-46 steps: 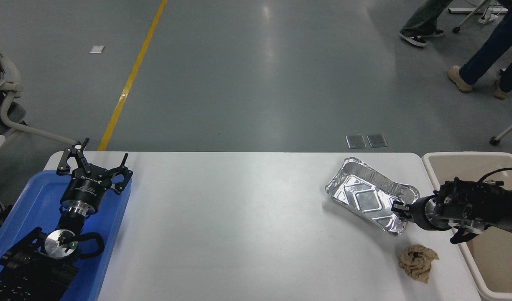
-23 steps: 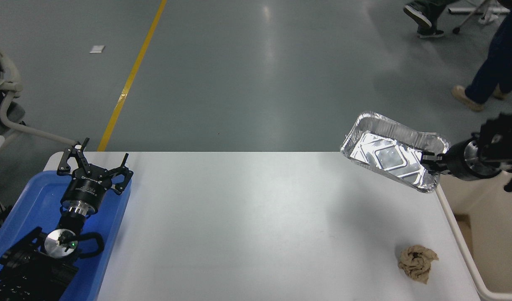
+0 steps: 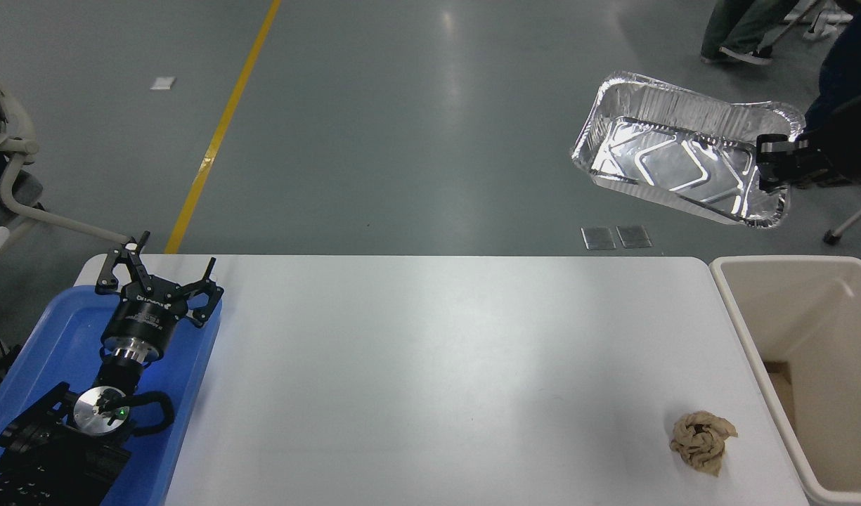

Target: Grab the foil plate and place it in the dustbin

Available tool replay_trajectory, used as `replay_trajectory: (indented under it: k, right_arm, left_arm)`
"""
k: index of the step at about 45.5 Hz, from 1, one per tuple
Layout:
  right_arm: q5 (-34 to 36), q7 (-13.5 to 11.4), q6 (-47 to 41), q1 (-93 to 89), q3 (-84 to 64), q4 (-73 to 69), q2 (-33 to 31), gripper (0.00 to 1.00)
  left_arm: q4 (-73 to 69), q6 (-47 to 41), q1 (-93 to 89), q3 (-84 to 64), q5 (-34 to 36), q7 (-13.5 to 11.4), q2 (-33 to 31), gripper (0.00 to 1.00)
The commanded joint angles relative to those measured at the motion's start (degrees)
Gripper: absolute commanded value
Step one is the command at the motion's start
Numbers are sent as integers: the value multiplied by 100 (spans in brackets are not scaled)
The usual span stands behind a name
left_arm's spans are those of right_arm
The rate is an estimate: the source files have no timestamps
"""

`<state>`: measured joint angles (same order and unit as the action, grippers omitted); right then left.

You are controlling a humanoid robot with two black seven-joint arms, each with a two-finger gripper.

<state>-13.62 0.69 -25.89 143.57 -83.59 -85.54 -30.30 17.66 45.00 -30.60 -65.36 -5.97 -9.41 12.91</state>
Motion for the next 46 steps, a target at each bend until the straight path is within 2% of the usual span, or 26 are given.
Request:
replay_trajectory:
  k: [1, 6, 12, 20, 25, 28, 33, 40, 46]
  right_arm:
    - [-210, -8, -197, 286, -412, 63, -178, 0]
    - [-746, -8, -162, 137, -658, 458, -625, 0]
    - [-1476, 1, -127, -583, -589, 1485, -1635, 0]
    - [-1547, 19, 154, -2120, 87, 2962, -2866, 0]
    - [-1477, 1, 698, -3587, 1009, 3762, -3272, 0]
    - [-1266, -43, 1260, -4949, 1738, 4149, -3263, 0]
    - [-494, -139, 1938, -6883, 2934, 4510, -3097, 0]
    - [474, -324, 2553, -8616, 4288, 5011, -2324, 0]
    - [1212, -482, 3107, -9381, 4650, 5494, -1638, 0]
  left_arm:
    - [1, 0, 2, -3, -1, 1, 10, 99]
    - [1, 0, 2, -3, -1, 1, 1, 99]
    - [1, 0, 2, -3, -1, 1, 1, 99]
    - [1, 0, 2, 5, -1, 1, 1, 99]
    - [1, 0, 2, 5, -1, 1, 1, 99]
    - [1, 0, -7, 5, -1, 1, 1, 99]
    - [1, 0, -7, -3, -1, 1, -8, 99]
    - [1, 0, -7, 5, -1, 1, 1, 99]
    - [1, 0, -7, 5, -1, 1, -8, 99]
